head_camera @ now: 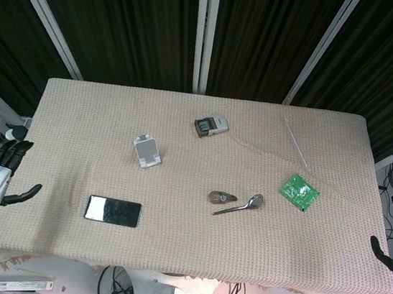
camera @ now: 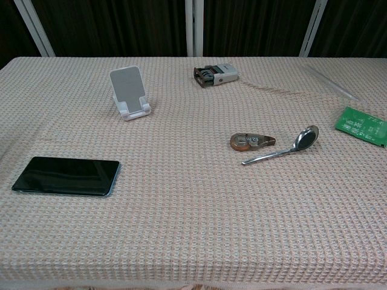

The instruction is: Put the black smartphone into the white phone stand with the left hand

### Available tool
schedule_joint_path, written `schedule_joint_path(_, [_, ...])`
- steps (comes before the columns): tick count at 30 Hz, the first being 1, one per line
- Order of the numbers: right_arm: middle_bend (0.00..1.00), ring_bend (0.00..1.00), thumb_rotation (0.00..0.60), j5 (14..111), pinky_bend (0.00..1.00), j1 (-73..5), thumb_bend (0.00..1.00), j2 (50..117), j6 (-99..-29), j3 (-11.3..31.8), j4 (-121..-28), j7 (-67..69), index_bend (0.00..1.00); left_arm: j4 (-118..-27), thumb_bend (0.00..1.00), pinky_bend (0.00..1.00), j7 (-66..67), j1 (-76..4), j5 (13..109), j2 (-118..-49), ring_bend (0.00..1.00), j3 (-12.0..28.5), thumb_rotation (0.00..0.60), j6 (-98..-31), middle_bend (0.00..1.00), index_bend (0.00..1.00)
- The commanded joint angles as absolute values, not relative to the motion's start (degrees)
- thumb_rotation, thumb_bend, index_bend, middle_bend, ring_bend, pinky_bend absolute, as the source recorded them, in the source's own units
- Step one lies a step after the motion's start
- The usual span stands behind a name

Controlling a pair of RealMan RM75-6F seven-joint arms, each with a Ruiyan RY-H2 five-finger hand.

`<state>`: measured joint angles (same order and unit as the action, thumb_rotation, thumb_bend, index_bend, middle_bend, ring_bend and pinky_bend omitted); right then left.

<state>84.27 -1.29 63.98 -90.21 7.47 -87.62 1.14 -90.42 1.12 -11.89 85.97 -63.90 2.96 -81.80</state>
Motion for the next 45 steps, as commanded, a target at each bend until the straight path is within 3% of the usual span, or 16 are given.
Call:
schedule_joint_path(1, [0.0,0.0,0.6,84.23,0.0,-1.14,0.19,64.16,-90.26,7.31,-87.13,1.61,0.0,-90.4,0.13,0.22,1.02,-12.08,86.3,-64.16,0.06,2.89,0.0,-81.57,0.1,0.05])
schedule_joint_path(13, [0.0,0.0,0.6,83.56,0.0,-1.36,0.19,62.89,-91.83,9.12,-87.9,2.18,0.0,-97.53,0.13,0.22,8.07,-13.72,86.21,-63.62,0.06,2.16,0.001,-77.67,0.09,0.05])
schedule_joint_path(19, [0.0,0.0,0.6,83.11,0.0,-1.99,0.19,61.94,-91.4,9.86,-88.08,2.12,0.0,-99.24,0.13,0.22,10.67,-15.82,89.59,-66.79,0.06,0.94,0.031,-75.03,0.04,0.05])
schedule_joint_path(26, [0.0,0.0,0.6,83.16,0.0,-2.09,0.19,61.82,-91.31,9.73,-88.32,2.22,0.0,-97.32,0.13,0.21,17.47,-19.45,91.93,-71.78,0.05,-0.34,0.15,-68.96,0.02,0.05])
schedule_joint_path(35, [0.0,0.0,0.6,84.33,0.0,-1.41,0.2,62.27,-94.01,9.99,-86.96,5.08,0.0,-94.12,0.13,0.19,18.22,-22.4,85.4,-75.74,0.03,0.38,0.182,-61.73,0.0,0.08])
schedule_joint_path(45, [0.0,0.0,0.6,83.85,0.0,-1.11,0.2,61.28,-93.51,9.68,-88.32,4.5,0.0,-89.88,0.13,0.19,19.65,-23.88,83.12,-78.62,0.02,-0.81,0.345,-58.43,0.0,0.12])
